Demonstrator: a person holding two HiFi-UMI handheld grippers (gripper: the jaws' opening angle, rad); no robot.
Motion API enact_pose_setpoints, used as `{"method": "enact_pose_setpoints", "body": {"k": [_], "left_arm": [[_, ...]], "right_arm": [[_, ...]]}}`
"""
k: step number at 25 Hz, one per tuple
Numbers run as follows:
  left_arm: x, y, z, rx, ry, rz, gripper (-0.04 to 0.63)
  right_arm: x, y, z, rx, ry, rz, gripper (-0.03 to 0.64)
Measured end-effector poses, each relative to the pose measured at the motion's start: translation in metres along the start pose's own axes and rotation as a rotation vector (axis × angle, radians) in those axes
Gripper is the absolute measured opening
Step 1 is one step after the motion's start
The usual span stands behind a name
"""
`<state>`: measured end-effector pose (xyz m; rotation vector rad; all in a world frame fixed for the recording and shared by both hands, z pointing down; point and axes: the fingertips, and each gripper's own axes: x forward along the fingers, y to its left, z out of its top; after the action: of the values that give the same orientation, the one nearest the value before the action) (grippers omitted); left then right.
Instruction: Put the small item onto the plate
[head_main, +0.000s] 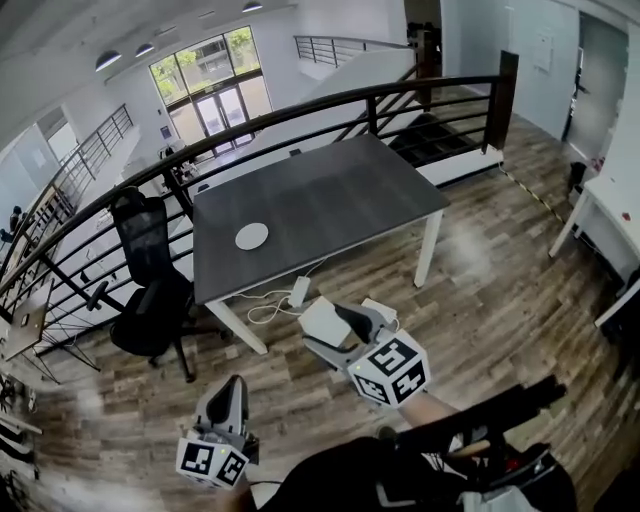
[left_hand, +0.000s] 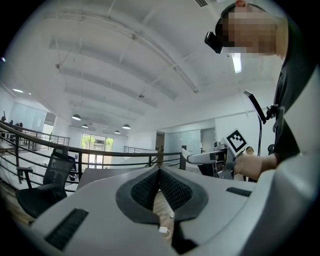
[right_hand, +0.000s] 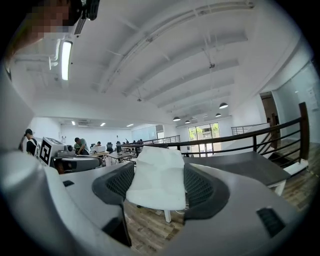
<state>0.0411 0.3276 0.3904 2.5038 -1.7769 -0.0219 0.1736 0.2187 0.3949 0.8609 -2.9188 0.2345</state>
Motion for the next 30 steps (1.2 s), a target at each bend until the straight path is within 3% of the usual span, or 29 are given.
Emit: {"method": "enact_pose_setpoints", "body": {"k": [15,19,24,30], "left_arm": [[-0.025,0.009,-0.001,0.001,-0.013,0.0,0.005],[-0.035,0.025,-0.002,0.001,-0.021,-0.008,0.005],[-0.081,0.082,-0.013,-0.017,-0.036,-0.03,0.005],[-0.075,0.077,-0.012,-0.021,-0.056,-0.047,0.005]], "right_arm": [[-0.002,0.025,0.001,0.016,-0.013,-0.012,0.319],[0.008,0.039,-0.001,0.007,-0.012,-0.027,0.319],[0.049,0.095,-0.01,-0.007,-0.013,-0.048,0.319],[0.046,0.089,-0.005,-0.013,-0.019,-0.06,0.319]]}}
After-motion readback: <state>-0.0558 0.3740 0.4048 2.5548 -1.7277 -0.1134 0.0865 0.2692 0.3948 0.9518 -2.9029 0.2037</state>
